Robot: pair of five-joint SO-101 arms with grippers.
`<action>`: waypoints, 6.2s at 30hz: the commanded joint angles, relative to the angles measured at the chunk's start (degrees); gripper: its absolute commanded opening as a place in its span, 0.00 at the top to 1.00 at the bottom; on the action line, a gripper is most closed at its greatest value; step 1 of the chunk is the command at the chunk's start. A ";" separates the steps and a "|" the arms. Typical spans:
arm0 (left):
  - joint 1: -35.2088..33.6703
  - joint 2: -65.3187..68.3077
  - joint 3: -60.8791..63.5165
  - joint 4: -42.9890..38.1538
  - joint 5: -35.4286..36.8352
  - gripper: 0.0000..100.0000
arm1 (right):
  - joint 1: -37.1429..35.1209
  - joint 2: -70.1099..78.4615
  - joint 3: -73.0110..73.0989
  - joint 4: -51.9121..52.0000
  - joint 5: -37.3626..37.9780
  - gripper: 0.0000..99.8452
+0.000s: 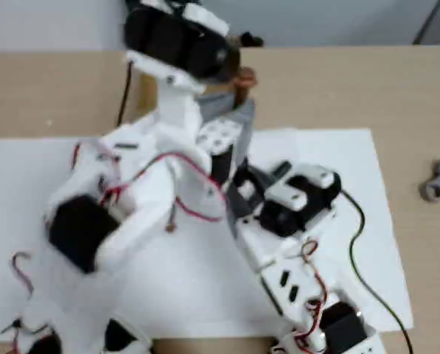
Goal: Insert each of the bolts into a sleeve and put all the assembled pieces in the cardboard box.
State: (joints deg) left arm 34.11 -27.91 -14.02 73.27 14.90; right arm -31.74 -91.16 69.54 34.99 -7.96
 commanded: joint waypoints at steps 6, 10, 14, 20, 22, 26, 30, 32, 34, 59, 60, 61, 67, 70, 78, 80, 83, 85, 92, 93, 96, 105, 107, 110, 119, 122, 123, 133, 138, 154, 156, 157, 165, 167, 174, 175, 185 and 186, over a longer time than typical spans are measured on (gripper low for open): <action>0.35 -9.14 10.15 -8.26 2.29 1.00 | -0.48 -1.10 -0.44 -1.54 -0.70 1.00; 0.26 -9.67 15.43 -12.84 4.40 1.00 | -0.48 -1.10 -0.53 -1.54 -0.70 1.00; 0.26 -9.23 17.54 -14.59 5.54 1.00 | -0.48 -1.10 -0.53 -1.54 -0.70 1.00; 0.26 -8.88 17.71 -14.42 5.63 1.00 | -0.48 -1.10 -0.53 -1.54 -0.70 1.00; 0.26 -8.88 18.33 -14.33 6.51 1.00 | -0.48 -1.10 -0.53 -1.54 -0.70 1.00; 0.26 -8.88 21.93 -14.86 8.26 1.00 | -0.48 -1.10 -0.53 -1.54 -0.70 1.00; 0.26 -9.32 23.96 -16.00 8.26 1.00 | -0.48 -1.10 -0.53 -1.54 -0.70 1.00; -0.18 -9.23 23.96 -16.00 8.18 1.00 | -0.48 -1.10 -0.53 -1.54 -0.70 1.00; -1.41 -8.97 23.87 -16.00 8.18 1.00 | -0.40 -1.10 -0.53 -1.54 -0.70 1.00; 0.79 -9.32 25.63 -7.30 12.22 0.84 | -0.13 -1.10 -0.70 -1.45 -0.70 1.00; 0.70 -9.05 24.40 -5.45 13.36 0.82 | -0.13 -1.10 -0.70 -1.45 -0.70 1.00; 0.70 -8.88 23.16 -3.52 14.07 0.80 | -0.13 -1.10 -0.70 -1.45 -0.70 1.00; -0.62 -9.23 19.38 1.49 15.38 0.78 | -0.13 -0.57 -2.02 -1.45 -0.70 1.00; -3.34 -9.41 17.27 2.46 15.30 0.78 | -0.04 -0.40 -2.99 -1.45 -0.62 1.00; -13.98 -9.41 5.67 7.21 3.78 0.96 | 2.42 15.78 -17.05 -2.59 -0.62 1.00; -16.53 -9.41 5.76 7.65 0.44 1.00 | 2.68 22.46 -21.80 -4.79 -0.53 1.00; -19.25 -9.41 5.49 10.55 -0.79 1.00 | 4.18 33.10 -27.08 -10.51 -0.53 1.00; -21.10 -9.41 5.49 12.04 -0.88 1.00 | 6.02 40.66 -29.54 -16.04 -0.53 1.00; -28.66 -9.32 5.85 18.02 -3.08 1.00 | 9.19 66.24 -42.64 -25.89 -0.70 1.00; -29.89 -9.32 6.29 18.55 -4.22 1.00 | 9.27 69.49 -45.10 -26.07 -0.70 1.00; -32.62 -9.41 7.96 19.08 -6.68 1.00 | 9.27 78.64 -52.13 -27.21 -0.79 1.00; -36.92 -9.41 13.41 19.08 -7.65 1.00 | 11.38 104.75 -72.44 -26.68 -0.62 0.99; -36.92 -9.41 13.93 19.08 -8.62 1.00 | 11.91 109.85 -75.96 -26.68 -0.62 0.99; -36.92 -9.41 14.29 18.90 -8.79 1.00 | 12.18 117.05 -81.41 -26.68 -0.62 0.96; -36.92 -8.79 20.97 16.00 -9.05 1.00 | 12.09 128.66 -94.51 -20.09 -0.62 0.88; -36.92 -8.79 26.68 12.66 -8.97 1.00 | 12.18 129.89 -96.53 -18.59 -0.62 0.88; -36.92 -8.79 28.18 11.60 -8.97 1.00 | 12.18 129.98 -96.70 -18.51 -0.62 0.88; -36.92 -7.91 34.51 9.05 -8.88 0.92 | 12.18 125.14 -96.88 -12.44 -0.62 0.88; -37.01 0.26 34.07 8.88 -8.62 0.87 | 12.35 119.34 -96.88 -2.86 -0.44 0.88; -45.98 33.23 7.25 16.35 -9.58 0.87 | 12.44 101.93 -96.88 30.55 -0.70 0.88; -45.45 36.84 5.41 16.62 -10.02 0.87 | 12.97 101.05 -96.88 32.66 -0.70 0.88; -44.75 38.42 4.44 16.53 -10.11 0.87 | 13.23 100.88 -96.88 33.19 -0.70 0.88; -42.46 47.30 -0.22 16.18 -10.11 0.87 | 15.96 100.79 -96.62 34.77 -0.70 0.88; -42.64 49.41 -0.22 15.56 -10.11 0.87 | 16.31 100.79 -96.62 34.77 -0.70 0.88; -43.69 55.30 -0.22 10.99 -9.76 0.87 | 15.96 100.79 -96.62 34.77 -0.70 0.88; -43.96 55.82 -0.22 10.55 -9.76 0.87 | 15.96 100.79 -96.62 34.77 -0.70 0.88; -45.19 60.48 -0.22 8.35 -9.67 0.87 | 15.96 100.70 -96.62 36.79 -0.79 0.88; -45.19 60.92 -0.22 8.35 -9.76 0.89 | 15.96 100.70 -96.62 36.79 -0.79 0.88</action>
State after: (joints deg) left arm -10.90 32.40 -12.79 83.21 4.88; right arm -16.00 12.84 -24.62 71.56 -8.04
